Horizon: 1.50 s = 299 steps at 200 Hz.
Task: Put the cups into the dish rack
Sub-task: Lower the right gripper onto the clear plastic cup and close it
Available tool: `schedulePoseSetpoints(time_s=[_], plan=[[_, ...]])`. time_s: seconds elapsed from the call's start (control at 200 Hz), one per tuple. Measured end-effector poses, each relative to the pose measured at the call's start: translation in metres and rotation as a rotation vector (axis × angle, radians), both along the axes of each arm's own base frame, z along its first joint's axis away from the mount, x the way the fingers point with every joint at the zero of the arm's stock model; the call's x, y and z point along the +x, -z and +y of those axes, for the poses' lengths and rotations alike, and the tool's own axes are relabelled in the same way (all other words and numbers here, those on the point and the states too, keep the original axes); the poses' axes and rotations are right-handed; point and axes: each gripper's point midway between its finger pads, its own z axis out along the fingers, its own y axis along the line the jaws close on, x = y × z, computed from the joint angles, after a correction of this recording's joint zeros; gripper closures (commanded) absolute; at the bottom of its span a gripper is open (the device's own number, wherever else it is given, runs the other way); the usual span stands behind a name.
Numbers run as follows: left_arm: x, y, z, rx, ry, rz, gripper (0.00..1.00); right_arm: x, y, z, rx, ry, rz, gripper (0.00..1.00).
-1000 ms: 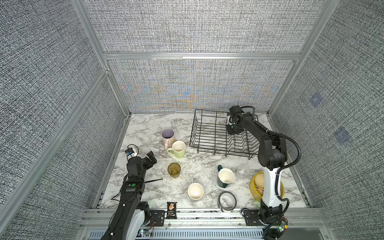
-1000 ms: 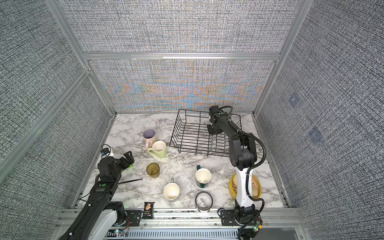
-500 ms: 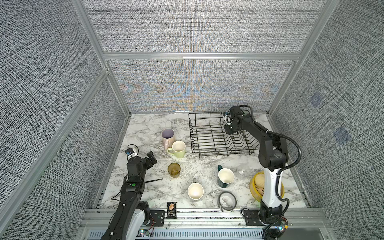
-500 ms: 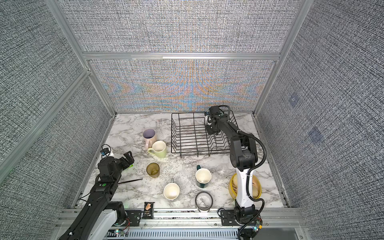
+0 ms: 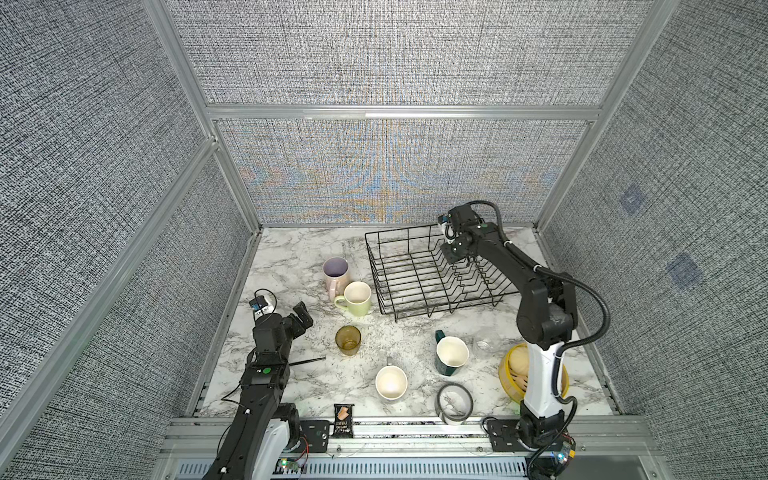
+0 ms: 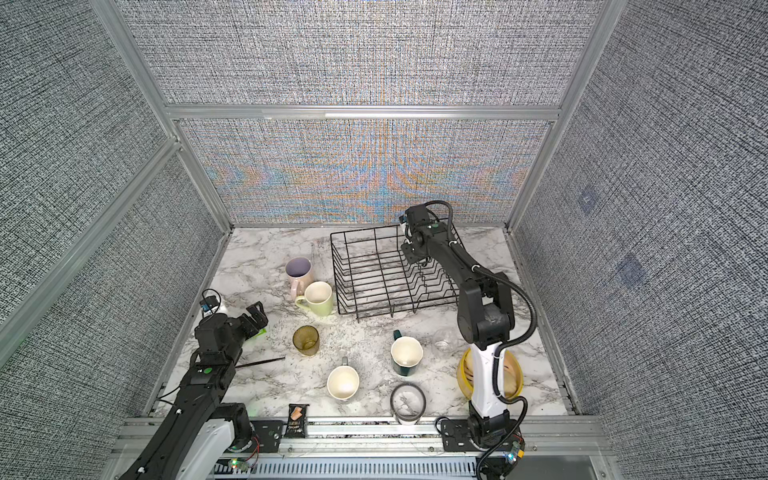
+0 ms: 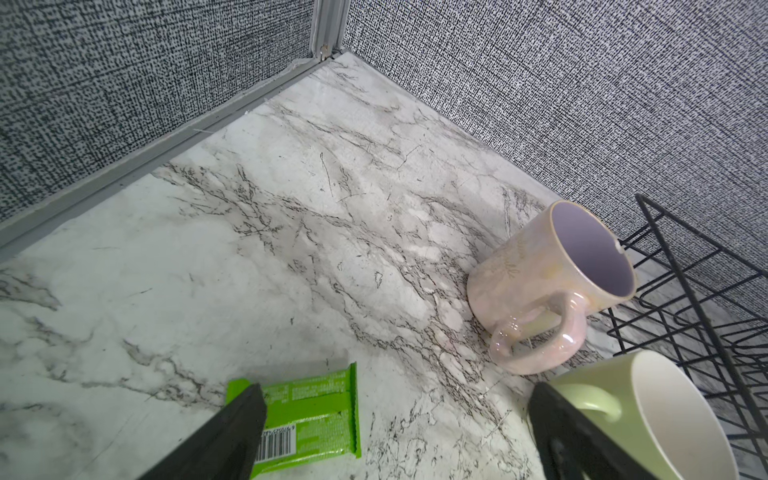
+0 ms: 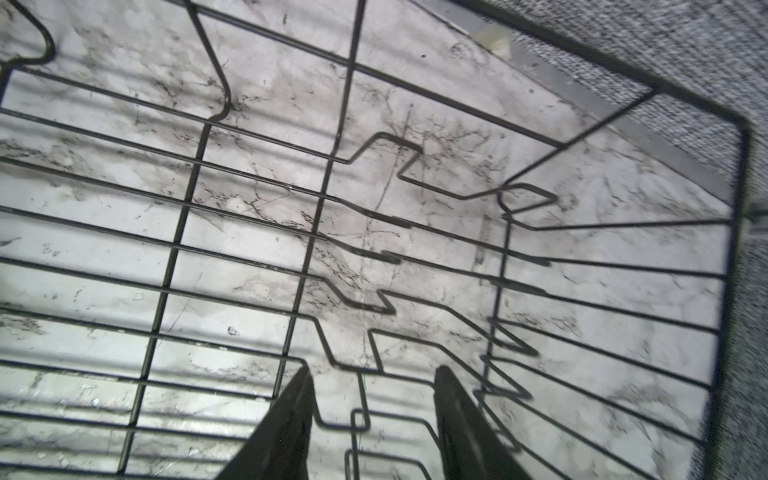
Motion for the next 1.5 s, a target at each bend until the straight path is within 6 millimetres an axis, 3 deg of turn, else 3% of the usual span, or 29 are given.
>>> schedulePoseSetpoints(time_s=[0.24, 0.4, 0.545, 0.66, 0.805, 0.95, 1.166, 1.361, 1.496], plan=[[-0.003, 0.001, 0.005, -0.033, -0.049, 0.009, 0.01, -0.041, -0.064, -0.003, 0.085, 0.065, -0.086, 0.47], [-0.006, 0.000, 0.012, -0.067, -0.113, 0.008, 0.01, -0.099, -0.095, -0.007, 0.152, 0.083, -0.131, 0.46], [-0.005, 0.003, 0.008, -0.092, -0.101, 0.019, 0.00, -0.154, -0.101, -0.028, 0.217, 0.134, -0.180, 0.43], [-0.001, 0.004, 0.003, -0.104, -0.074, 0.034, 0.00, -0.197, -0.090, -0.044, 0.261, 0.165, -0.197, 0.42], [0.004, 0.007, -0.005, -0.119, -0.028, 0.062, 0.00, -0.232, -0.076, -0.055, 0.303, 0.199, -0.180, 0.38], [0.008, 0.006, -0.009, -0.121, -0.004, 0.072, 0.00, -0.257, -0.032, -0.059, 0.302, 0.256, -0.032, 0.38], [0.007, 0.007, -0.009, -0.122, -0.004, 0.077, 0.00, -0.277, 0.032, -0.068, 0.219, 0.385, 0.211, 0.38], [0.003, 0.007, -0.005, -0.111, -0.024, 0.064, 0.00, -0.277, 0.061, -0.067, 0.168, 0.451, 0.342, 0.40], [0.001, 0.006, -0.003, -0.107, -0.033, 0.051, 0.00, -0.278, 0.076, -0.069, 0.138, 0.478, 0.386, 0.49]])
